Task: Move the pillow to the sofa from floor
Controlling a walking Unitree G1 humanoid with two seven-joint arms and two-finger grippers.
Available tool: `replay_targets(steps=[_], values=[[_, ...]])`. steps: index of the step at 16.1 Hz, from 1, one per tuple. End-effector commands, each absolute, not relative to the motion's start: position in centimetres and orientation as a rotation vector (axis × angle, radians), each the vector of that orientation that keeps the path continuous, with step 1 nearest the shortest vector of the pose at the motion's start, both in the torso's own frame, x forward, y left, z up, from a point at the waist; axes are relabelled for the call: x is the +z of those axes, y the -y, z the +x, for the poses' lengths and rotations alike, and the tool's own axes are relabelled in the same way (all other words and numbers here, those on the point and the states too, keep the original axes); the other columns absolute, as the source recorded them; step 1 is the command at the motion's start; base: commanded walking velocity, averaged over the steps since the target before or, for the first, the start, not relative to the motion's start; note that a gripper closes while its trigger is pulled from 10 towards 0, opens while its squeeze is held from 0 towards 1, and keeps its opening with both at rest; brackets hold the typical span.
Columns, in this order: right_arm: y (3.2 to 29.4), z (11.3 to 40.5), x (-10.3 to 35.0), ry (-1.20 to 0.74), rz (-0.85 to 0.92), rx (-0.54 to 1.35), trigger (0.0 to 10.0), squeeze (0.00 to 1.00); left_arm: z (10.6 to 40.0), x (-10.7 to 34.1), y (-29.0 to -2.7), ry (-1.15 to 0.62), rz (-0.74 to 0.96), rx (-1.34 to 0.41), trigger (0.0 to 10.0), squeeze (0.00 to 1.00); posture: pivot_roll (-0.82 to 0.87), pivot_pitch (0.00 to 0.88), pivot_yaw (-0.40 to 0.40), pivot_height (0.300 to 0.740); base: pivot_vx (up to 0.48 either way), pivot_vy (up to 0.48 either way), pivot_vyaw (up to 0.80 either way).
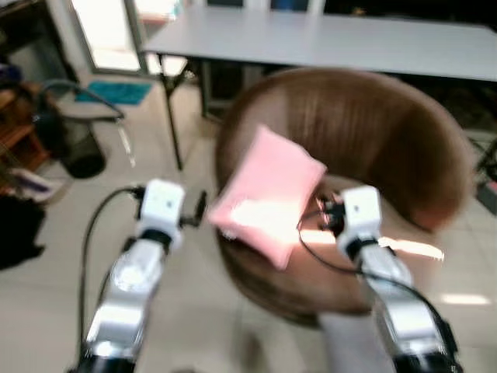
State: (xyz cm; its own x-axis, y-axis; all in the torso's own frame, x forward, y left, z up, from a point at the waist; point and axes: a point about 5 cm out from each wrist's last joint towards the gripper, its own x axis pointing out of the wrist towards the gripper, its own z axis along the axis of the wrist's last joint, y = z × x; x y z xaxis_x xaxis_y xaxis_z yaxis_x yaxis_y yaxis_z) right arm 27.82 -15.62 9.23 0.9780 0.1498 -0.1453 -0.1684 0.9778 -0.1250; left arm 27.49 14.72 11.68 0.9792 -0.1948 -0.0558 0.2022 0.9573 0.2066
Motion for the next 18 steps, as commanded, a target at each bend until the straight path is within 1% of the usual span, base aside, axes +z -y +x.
replay_targets(steps=[1, 6, 16, 18], values=[[15.55, 28.02, 9.47, -0.133, -0.131, 0.155, 10.0, 0.00, 27.87, 12.02, -15.08, -0.017, 0.232, -0.199, 10.0, 0.00, -0.03, 0.000, -0.001, 0.740, 0.000, -0.480, 0.00], [15.14, 28.14, 9.60, -0.128, -0.125, 0.164, 10.0, 0.00, 28.08, 11.98, -15.13, -0.020, 0.211, -0.220, 10.0, 0.00, -0.03, 0.000, 0.006, 0.740, 0.000, 0.000, 0.00], [15.50, 28.46, 9.75, -0.127, -0.130, 0.160, 10.0, 0.00, 28.49, 12.22, -15.06, -0.008, 0.195, -0.214, 10.0, 0.00, -0.04, 0.000, -0.001, 0.740, 0.000, 0.000, 0.00], [15.54, 28.51, 9.77, -0.129, -0.132, 0.161, 10.0, 0.00, 28.56, 12.26, -15.03, -0.006, 0.193, -0.213, 10.0, 0.00, -0.04, 0.000, -0.003, 0.740, -0.261, 0.000, 0.00]])
